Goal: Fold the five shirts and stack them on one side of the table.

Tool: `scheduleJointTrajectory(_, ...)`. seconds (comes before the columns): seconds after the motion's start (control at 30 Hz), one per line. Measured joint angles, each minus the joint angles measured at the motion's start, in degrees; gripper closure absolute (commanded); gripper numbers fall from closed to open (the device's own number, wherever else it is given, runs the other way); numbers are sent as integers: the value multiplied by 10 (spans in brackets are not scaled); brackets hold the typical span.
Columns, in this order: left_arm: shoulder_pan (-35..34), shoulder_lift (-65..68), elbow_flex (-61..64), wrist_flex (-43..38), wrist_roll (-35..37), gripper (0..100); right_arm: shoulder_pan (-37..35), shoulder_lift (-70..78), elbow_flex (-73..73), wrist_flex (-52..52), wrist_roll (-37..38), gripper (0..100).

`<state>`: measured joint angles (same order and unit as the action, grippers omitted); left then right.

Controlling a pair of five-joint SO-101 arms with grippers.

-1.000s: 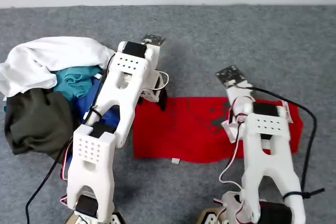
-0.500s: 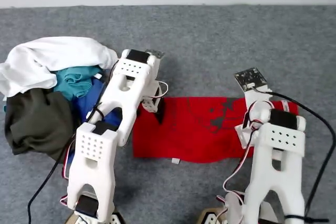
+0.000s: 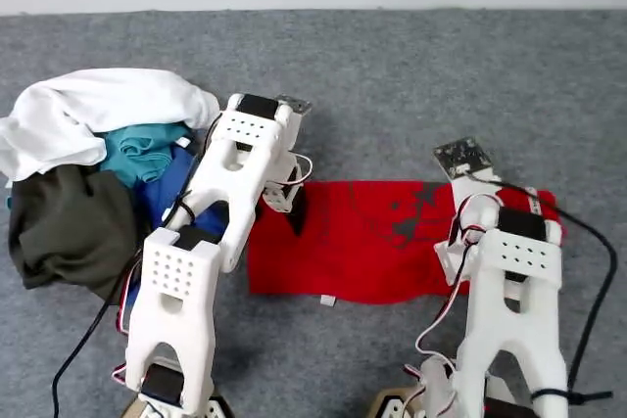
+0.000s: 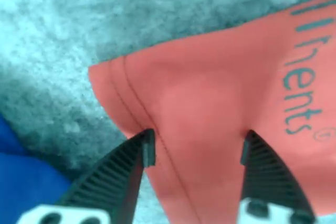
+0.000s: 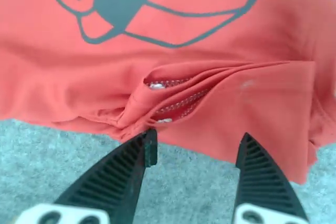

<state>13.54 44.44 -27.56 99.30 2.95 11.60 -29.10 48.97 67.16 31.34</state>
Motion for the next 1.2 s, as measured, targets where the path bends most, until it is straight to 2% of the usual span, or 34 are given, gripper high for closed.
scheduleJointTrajectory(0.37,0,0,0,0,0,731,-2,84,9,-131,0,746)
scheduleJointTrajectory(0.63,0,0,0,0,0,731,-48,171,9,-168,1,746)
scheduleJointTrajectory(0.83,0,0,-11,0,0,731,-42,149,8,-154,1,746)
scheduleJointTrajectory(1.03,0,-40,-34,0,0,729,-24,9,9,-81,5,745)
scheduleJointTrajectory(1.2,-2,-60,18,0,0,728,-24,-74,9,-25,26,745)
